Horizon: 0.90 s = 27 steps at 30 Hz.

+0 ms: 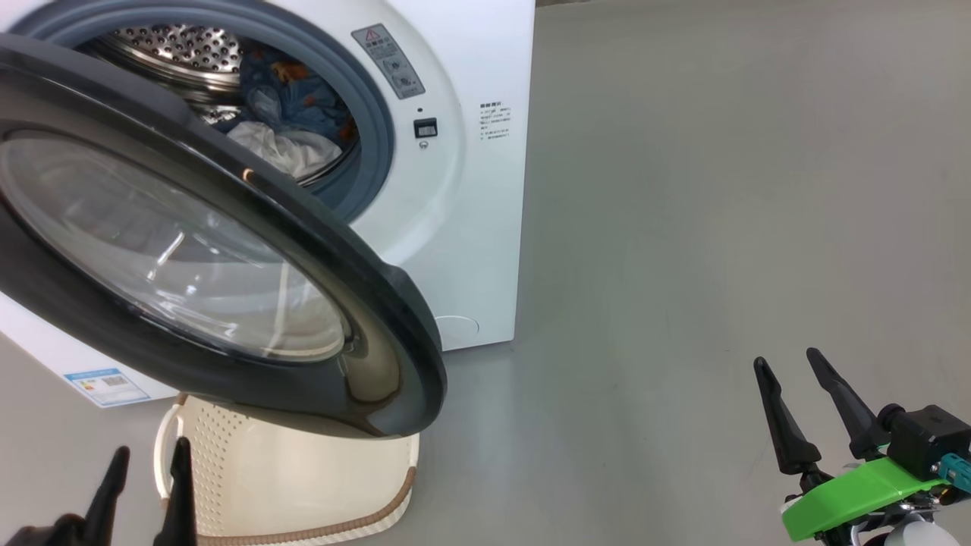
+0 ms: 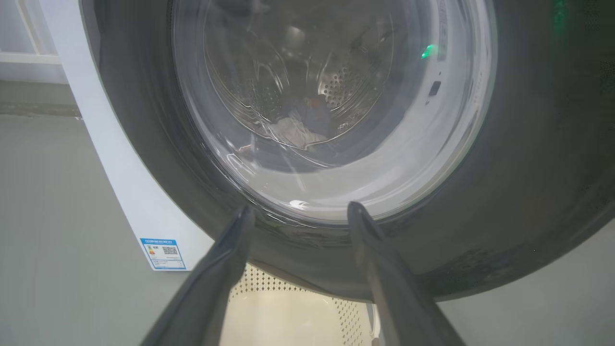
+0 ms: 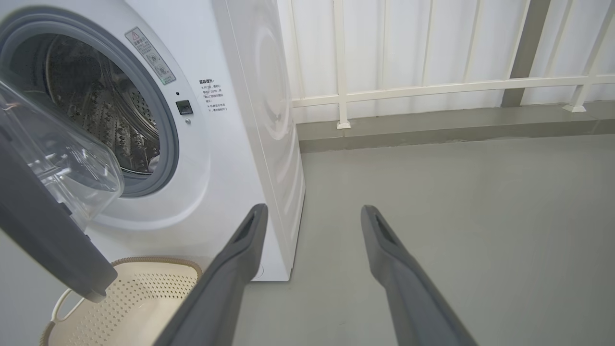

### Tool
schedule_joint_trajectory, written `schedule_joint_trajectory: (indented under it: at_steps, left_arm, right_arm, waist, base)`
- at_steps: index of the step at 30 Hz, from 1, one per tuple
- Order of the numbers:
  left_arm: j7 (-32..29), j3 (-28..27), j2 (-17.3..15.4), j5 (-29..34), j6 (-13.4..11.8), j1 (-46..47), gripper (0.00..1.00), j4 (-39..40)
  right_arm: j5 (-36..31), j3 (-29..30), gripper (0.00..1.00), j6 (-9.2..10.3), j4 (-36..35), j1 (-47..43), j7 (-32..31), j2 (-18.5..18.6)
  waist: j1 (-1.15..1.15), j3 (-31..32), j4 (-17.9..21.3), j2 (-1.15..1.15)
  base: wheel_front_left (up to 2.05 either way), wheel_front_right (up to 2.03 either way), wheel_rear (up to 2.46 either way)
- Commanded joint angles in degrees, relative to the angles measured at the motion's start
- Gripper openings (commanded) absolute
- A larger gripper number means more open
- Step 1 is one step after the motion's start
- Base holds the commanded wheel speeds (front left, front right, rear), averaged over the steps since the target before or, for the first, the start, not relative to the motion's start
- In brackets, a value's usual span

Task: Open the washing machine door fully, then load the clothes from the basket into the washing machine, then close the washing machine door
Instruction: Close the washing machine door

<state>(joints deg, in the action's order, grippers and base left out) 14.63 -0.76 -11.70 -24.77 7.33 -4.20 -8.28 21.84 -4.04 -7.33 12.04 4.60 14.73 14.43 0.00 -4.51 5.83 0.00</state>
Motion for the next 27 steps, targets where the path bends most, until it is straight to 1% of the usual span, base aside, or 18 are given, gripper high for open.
schedule_joint_trajectory:
  at_steps: [1, 5, 10, 22, 23, 24, 25, 26, 27]
  left_arm:
    - [0.4, -2.4, -0.5, 0.6, 0.2, 0.7, 1.0, 0.7]
    - [0.4, -2.7, 0.7, 1.3, 0.2, 0.8, 1.0, -1.3]
    - [0.4, -3.0, 1.4, 2.3, 0.2, 1.4, 1.0, -2.3]
    - [0.4, -2.6, 1.3, 2.0, 0.2, 1.6, 1.0, -2.3]
    - [0.4, -2.5, 1.2, 2.0, 0.2, 1.7, 1.0, -2.3]
    - [0.4, -2.5, 1.2, 2.0, 0.2, 1.7, 1.0, -2.3]
    - [0.4, -2.3, 1.3, 2.0, 0.2, 1.7, 1.0, -2.3]
    - [0.4, -2.3, 1.3, 2.0, 0.2, 1.7, 1.0, -2.3]
    - [0.4, -2.5, 1.3, 2.0, 0.2, 1.7, 1.0, -2.4]
  right_arm:
    - [0.0, -0.9, 1.0, -0.16, -1.5, -0.1, 0.3, 0.8]
    - [0.0, -1.1, 1.0, -0.16, -1.1, -0.4, 0.3, 0.1]
    - [-0.2, -1.3, 1.0, -0.16, -0.9, -0.5, 0.3, -0.5]
    - [0.0, -1.5, 1.0, -0.16, -0.8, -0.1, 0.3, -0.8]
    - [0.0, -1.6, 0.8, -0.16, -0.8, -0.1, 0.3, -0.8]
    - [0.0, -1.6, 0.8, -0.16, -0.8, -0.1, 0.3, -0.8]
    - [0.3, -1.8, 0.29, -0.16, -0.7, 0.1, 0.3, -1.0]
    - [0.4, -2.0, 0.05, -0.16, -0.8, 0.2, 0.3, -1.0]
    - [0.6, -2.1, 0.0, -0.16, -0.9, 0.4, 0.3, -1.1]
  waist:
    - [0.0, -0.1, 0.0, 0.0]
    - [0.0, -0.3, 0.0, 0.0]
    - [0.0, -0.7, 0.0, 0.0]
    - [0.0, -0.3, -0.3, 0.0]
    - [0.0, -0.3, -0.4, 0.0]
    - [0.0, -0.3, -0.4, 0.0]
    - [0.0, -0.1, -0.6, 0.0]
    - [0.0, 0.0, -0.7, 0.0]
    - [0.0, 0.1, -0.8, 0.0]
  base:
    - [0.0, 0.0, 0.0]
    - [0.0, 0.0, 0.0]
    - [0.0, 0.0, 0.0]
    - [0.0, 0.0, 0.0]
    - [0.0, 0.0, 0.0]
    - [0.0, 0.0, 0.0]
    - [0.0, 0.0, 0.0]
    - [0.0, 0.0, 0.0]
    - [0.0, 0.0, 0.0]
